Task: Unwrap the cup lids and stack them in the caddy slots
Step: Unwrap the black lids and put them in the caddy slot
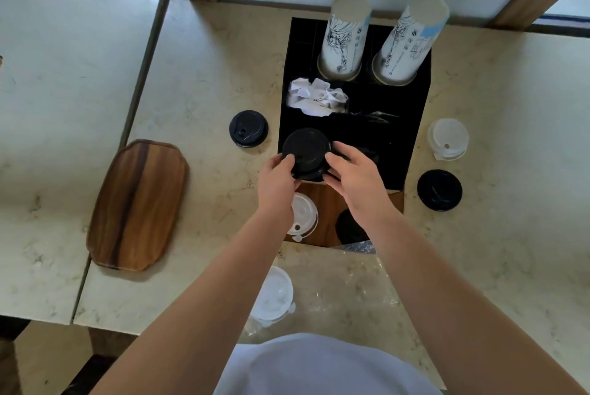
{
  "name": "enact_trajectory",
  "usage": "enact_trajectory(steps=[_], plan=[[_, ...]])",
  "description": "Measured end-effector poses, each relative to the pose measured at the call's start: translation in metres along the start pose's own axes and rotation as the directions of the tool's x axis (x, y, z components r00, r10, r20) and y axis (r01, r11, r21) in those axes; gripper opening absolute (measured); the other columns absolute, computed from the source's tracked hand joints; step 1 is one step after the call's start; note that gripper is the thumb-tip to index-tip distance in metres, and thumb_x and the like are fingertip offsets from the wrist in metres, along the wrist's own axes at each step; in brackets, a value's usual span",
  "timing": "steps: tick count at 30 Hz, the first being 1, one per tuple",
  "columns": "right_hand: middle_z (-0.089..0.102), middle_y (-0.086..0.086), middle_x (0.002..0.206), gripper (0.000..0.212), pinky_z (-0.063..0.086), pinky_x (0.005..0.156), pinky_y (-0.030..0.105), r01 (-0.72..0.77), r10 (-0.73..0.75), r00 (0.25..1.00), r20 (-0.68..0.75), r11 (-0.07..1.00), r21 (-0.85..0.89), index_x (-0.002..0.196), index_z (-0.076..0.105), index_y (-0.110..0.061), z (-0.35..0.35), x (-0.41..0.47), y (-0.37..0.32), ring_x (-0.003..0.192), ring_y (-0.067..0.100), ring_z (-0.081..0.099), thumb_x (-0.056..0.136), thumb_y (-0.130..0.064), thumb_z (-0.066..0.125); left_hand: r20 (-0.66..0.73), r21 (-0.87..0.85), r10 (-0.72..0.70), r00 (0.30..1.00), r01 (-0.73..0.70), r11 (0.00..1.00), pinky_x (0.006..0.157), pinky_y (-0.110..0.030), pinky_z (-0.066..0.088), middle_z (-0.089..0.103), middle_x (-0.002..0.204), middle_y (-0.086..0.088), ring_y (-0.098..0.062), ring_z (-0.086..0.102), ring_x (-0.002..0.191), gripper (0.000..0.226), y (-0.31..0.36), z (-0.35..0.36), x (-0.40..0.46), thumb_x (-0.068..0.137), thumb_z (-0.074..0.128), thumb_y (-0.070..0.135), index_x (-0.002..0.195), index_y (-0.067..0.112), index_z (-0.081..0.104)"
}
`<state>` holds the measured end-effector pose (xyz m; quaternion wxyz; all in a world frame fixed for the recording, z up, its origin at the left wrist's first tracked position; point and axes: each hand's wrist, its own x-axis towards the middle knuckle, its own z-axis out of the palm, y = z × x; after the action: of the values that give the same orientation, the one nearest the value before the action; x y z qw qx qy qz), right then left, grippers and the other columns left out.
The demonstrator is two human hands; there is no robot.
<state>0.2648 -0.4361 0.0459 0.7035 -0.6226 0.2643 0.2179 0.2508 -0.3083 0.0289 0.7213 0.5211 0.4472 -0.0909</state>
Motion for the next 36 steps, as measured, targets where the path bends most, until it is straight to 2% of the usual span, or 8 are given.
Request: enact_trajectory(steps=[5,9,13,18,28,31,33,36], plan=[[0.062,0.0,0.131,0.04,0.05,0.105,0.038,0.035,-0.049,0.987,-0.151,0.995,-0.093,0.141,0.055,-0.018,0.016,0.021,0.008,0.123,0.015,0.058,0.101,-0.015,0.052,-0.055,0.187,0.145,0.988,-0.133,0.973,0.101,-0.041,0.053,0.064,0.127,-0.004,-0.019,0.063,0.115,0.041,-0.003,0.013,0.007,0.101,0.056,0.02,0.142,0.019,0.053],[0.041,0.0,0.155,0.056,0.034,0.117,0.042,-0.048,0.03,0.992,-0.126,0.989,-0.143,0.155,0.033,-0.026,0.028,0.029,0.009,0.141,0.02,0.04,0.101,-0.035,0.046,-0.05,0.207,0.174,0.983,-0.16,0.965,0.108,-0.044,0.048,0.057,0.143,-0.006,-0.023,0.056,0.13,0.049,-0.009,0.022,0.01,0.101,0.053,0.016,0.149,0.02,0.045],[0.035,0.003,0.159,0.061,0.033,0.11,0.036,-0.129,0.116,0.988,-0.097,0.981,-0.143,0.158,0.022,-0.026,0.035,0.038,0.007,0.143,0.025,0.036,0.102,-0.042,0.041,-0.033,0.192,0.042,0.999,-0.035,0.981,0.115,-0.044,0.04,0.048,0.152,-0.001,-0.022,0.047,0.138,0.051,-0.003,0.033,0.011,0.103,0.044,0.032,0.153,0.024,0.038],[0.037,0.005,0.157,0.068,0.032,0.115,0.045,-0.296,0.294,0.954,-0.052,0.954,-0.038,0.157,0.028,-0.022,0.037,0.059,-0.005,0.141,0.026,0.038,0.099,-0.053,0.043,0.105,-0.109,-0.259,0.96,0.27,0.957,0.092,-0.036,0.048,0.066,0.12,-0.003,-0.017,0.064,0.097,0.042,0.027,0.034,0.021,0.099,0.041,0.06,0.109,0.025,0.063],[0.041,0.002,0.156,0.069,0.032,0.101,0.035,-0.329,0.33,0.944,-0.007,0.94,-0.092,0.155,0.034,-0.022,0.038,0.06,-0.012,0.141,0.023,0.038,0.096,-0.053,0.05,0.092,-0.029,-0.316,0.944,0.32,0.947,0.099,-0.043,0.053,0.07,0.102,-0.01,-0.028,0.069,0.099,0.053,0.04,0.035,0.022,0.096,0.047,0.061,0.115,0.013,0.06],[0.039,0.003,0.157,0.071,0.029,0.116,0.042,-0.295,0.296,0.955,-0.011,0.946,-0.134,0.155,0.034,-0.02,0.034,0.055,-0.012,0.143,0.024,0.036,0.095,-0.054,0.051,0.065,0.04,-0.282,0.957,0.28,0.959,0.1,-0.035,0.048,0.063,0.097,-0.001,-0.019,0.062,0.093,0.044,0.039,0.034,0.017,0.097,0.05,0.057,0.122,0.02,0.053],[0.042,0.01,0.155,0.068,0.032,0.117,0.046,-0.241,0.242,0.97,-0.01,0.957,-0.165,0.15,0.041,-0.017,0.029,0.041,-0.01,0.14,0.027,0.041,0.094,-0.053,0.054,0.091,0.124,-0.203,0.975,0.191,0.974,0.1,-0.033,0.046,0.062,0.115,0.001,-0.018,0.059,0.11,0.047,0.037,0.026,0.008,0.098,0.051,0.052,0.135,0.022,0.051],[0.053,0.025,0.14,0.038,0.048,0.104,0.05,-0.139,0.139,0.99,-0.013,0.971,-0.195,0.118,0.061,-0.008,0.002,0.013,-0.002,0.121,0.037,0.058,0.098,-0.039,0.053,0.143,0.245,-0.008,0.99,-0.027,0.969,0.082,-0.03,0.058,0.072,0.112,-0.002,-0.019,0.069,0.102,0.025,0.024,-0.012,-0.013,0.095,0.059,0.038,0.106,0.017,0.066]])
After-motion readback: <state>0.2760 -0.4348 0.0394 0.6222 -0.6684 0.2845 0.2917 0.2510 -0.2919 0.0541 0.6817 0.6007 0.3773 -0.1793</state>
